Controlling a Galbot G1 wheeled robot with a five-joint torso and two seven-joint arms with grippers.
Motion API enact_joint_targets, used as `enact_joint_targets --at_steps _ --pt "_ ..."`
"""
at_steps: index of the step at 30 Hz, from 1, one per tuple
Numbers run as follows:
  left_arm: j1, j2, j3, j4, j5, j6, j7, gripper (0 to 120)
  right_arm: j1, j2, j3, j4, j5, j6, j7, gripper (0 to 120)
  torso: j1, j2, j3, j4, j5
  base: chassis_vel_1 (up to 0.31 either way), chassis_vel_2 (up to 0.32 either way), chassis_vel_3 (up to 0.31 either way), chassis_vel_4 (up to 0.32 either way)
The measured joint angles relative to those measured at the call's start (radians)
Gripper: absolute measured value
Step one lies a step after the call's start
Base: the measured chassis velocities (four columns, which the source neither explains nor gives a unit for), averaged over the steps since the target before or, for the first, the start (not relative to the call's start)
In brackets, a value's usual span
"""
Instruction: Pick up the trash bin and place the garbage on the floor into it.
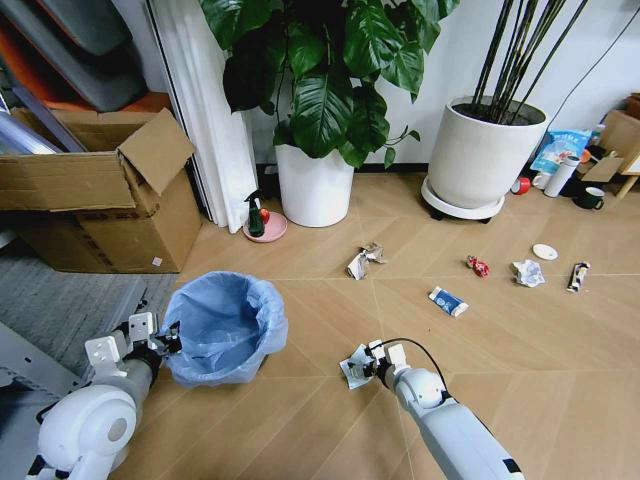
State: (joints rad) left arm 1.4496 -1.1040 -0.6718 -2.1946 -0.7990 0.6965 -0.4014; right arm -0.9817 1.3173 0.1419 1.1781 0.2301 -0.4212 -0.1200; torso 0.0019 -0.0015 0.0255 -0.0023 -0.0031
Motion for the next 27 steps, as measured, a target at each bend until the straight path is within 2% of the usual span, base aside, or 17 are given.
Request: enact_joint_targets --at_steps 8,9,14,18,20,23,25,27 --pt "0.001 0.002 0.002 -0.001 0.0 0.0 0.001 0 -0.007 0.025 0.026 -0.036 -0.023 0.018 -0.008 98 0.0 0.0 0.0 0.0 -0.0001 0.0 0.0 0.0 0.0" --pt "0.001 0.002 0.002 -0.002 0.001 -0.001 0.001 0 -0.005 0.032 0.031 -0.049 -0.03 0.024 -0.012 91 0.0 0.0 0.0 0.0 0.0 0.0 0.0 0.0 0.0" --pt "0.004 0.001 0.002 -0.007 0.002 -0.001 0.001 0 0.005 0.042 0.036 -0.072 -0.043 0.035 -0.018 82 0.0 0.0 0.0 0.0 -0.0005 0.0 0.0 0.0 0.0" --pt "0.009 0.001 0.002 -0.013 0.003 -0.001 0.001 0 0.009 0.049 0.036 -0.078 -0.046 0.041 -0.018 64 0.0 0.0 0.0 -0.0002 -0.0005 0.0 0.0 0.0 0.0" --pt "0.009 0.0 0.002 -0.015 0.003 -0.001 0.001 0 0.009 0.05 0.036 -0.078 -0.047 0.042 -0.018 61 0.0 0.0 0.0 -0.0002 -0.0004 0.0 0.0 0.0 0.0" --pt "0.013 -0.001 0.002 -0.019 0.004 -0.001 0.0 0 0.006 0.052 0.035 -0.078 -0.049 0.049 -0.017 47 0.0 0.0 0.0 -0.0001 -0.0002 0.0 0.0 0.0 0.0" --pt "0.014 -0.002 0.002 -0.021 0.005 -0.001 0.0 0 0.005 0.052 0.035 -0.077 -0.05 0.051 -0.017 43 0.0 0.0 0.0 -0.0001 -0.0002 0.0 0.0 0.0 0.0" --pt "0.017 -0.003 0.002 -0.025 0.006 -0.001 0.0 0 0.003 0.053 0.035 -0.076 -0.05 0.055 -0.016 34 0.0 0.0 0.0 0.0 -0.0001 0.0 0.0 0.0 0.0"
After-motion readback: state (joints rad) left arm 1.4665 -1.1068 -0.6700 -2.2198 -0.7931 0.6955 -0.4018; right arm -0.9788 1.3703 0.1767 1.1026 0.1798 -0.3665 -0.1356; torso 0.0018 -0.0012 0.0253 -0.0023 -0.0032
